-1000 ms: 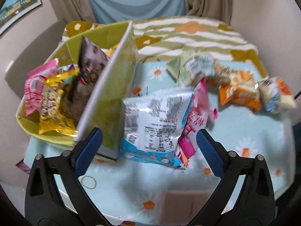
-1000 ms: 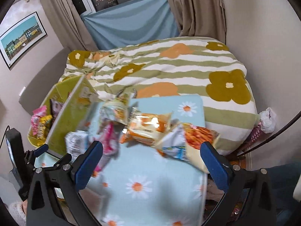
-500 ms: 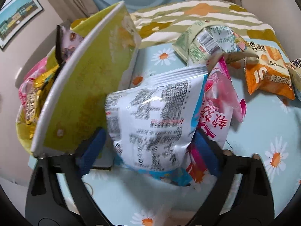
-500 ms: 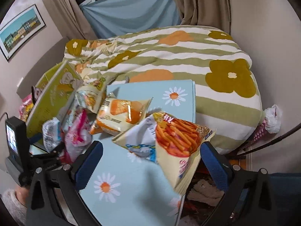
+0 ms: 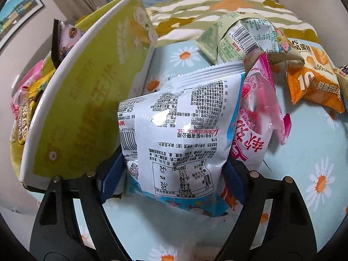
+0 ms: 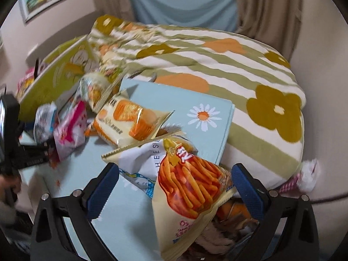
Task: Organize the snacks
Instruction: 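Grasp the white printed bag with the left gripper while the right gripper grasps the cheese stick bag, then carry the white bag into the box while the right gripper carries the cheese stick bag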
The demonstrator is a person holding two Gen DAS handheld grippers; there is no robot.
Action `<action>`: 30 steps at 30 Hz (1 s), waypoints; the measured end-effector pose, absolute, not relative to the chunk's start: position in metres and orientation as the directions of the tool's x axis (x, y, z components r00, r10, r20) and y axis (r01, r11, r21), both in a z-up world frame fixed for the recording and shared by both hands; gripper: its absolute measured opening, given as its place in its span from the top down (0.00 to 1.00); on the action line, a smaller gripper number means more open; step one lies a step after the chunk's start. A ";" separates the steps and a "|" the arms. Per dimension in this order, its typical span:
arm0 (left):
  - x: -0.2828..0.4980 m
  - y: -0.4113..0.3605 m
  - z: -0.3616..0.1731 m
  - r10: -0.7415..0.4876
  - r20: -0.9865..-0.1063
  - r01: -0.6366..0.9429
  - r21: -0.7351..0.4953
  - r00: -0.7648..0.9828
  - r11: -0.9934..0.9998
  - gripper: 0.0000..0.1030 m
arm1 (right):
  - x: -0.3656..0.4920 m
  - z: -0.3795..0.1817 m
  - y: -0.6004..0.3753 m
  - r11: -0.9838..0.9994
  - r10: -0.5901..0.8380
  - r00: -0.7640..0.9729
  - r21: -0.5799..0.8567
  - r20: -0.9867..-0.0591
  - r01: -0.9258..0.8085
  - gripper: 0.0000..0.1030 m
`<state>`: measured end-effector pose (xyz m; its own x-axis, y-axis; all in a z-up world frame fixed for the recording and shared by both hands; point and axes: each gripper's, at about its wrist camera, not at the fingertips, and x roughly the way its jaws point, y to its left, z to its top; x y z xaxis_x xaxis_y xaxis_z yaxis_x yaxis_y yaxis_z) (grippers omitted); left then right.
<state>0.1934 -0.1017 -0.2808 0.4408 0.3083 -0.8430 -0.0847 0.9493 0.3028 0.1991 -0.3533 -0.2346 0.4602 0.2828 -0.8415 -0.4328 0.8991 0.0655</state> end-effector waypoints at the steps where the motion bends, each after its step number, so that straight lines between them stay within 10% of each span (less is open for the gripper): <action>1: 0.193 -0.102 -0.281 0.306 -0.844 -0.083 0.301 0.441 0.950 0.23 | 0.200 -0.237 -0.352 0.889 0.282 0.448 0.055 -0.848 -0.455 0.00; 6: 0.192 -0.101 -0.278 0.276 -0.850 -0.073 0.273 0.448 0.959 0.40 | 0.202 -0.248 -0.343 0.837 0.264 0.393 0.007 -0.881 -0.548 0.00; 19: 0.186 -0.101 -0.275 0.263 -0.855 -0.057 0.266 0.446 0.962 0.45 | 0.216 -0.256 -0.339 0.766 0.259 0.339 -0.021 -0.905 -0.642 0.01; 30: 0.179 -0.103 -0.268 0.245 -0.862 -0.047 0.251 0.443 0.967 0.47 | 0.214 -0.265 -0.333 0.742 0.251 0.299 -0.015 -0.921 -0.670 0.35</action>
